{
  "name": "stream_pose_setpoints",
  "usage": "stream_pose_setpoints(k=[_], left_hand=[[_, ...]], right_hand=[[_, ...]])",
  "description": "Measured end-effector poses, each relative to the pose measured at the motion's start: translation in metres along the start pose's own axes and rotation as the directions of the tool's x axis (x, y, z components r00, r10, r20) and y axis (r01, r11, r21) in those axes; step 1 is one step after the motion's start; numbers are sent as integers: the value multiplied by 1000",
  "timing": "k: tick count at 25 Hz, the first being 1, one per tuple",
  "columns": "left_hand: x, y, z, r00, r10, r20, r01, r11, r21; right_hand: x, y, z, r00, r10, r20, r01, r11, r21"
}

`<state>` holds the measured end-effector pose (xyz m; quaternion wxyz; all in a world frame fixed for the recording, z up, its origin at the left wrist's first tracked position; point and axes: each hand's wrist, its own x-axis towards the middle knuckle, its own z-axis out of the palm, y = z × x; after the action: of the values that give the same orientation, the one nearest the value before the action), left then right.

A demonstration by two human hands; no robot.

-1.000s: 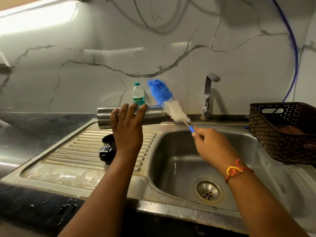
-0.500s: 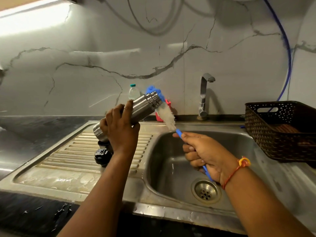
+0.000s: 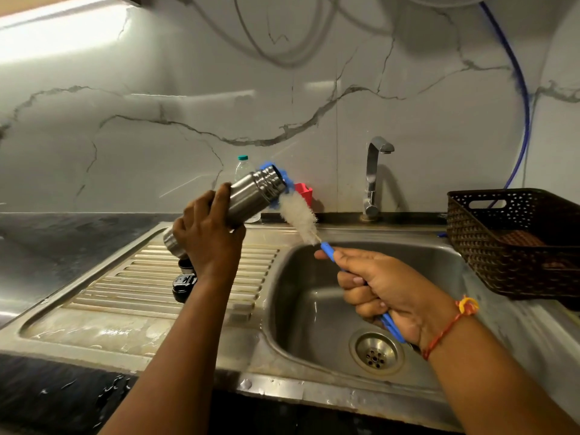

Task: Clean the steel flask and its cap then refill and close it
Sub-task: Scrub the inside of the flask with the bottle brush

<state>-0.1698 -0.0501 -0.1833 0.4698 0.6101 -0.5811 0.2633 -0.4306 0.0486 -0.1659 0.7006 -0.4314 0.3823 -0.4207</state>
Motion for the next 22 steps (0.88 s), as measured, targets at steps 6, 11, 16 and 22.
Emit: stream_pose_setpoints(k=[6, 11, 16, 22], left_hand=[[-3, -2, -1, 998, 40, 55, -36, 997, -65], [-1, -15, -2, 1000, -12, -19, 12, 1000, 16], [-4, -7, -1, 997, -61, -36, 63, 997, 44], [-1, -12, -3, 994, -66, -82, 72, 995, 72]], right_hand=[[12, 1, 1, 994, -43, -105, 43, 999, -3], [8, -1, -7, 977, -144, -159, 136, 989, -55], [11, 4, 4, 981, -150, -125, 108, 951, -290], [0, -1, -3, 991, -104, -90, 58, 911, -409]])
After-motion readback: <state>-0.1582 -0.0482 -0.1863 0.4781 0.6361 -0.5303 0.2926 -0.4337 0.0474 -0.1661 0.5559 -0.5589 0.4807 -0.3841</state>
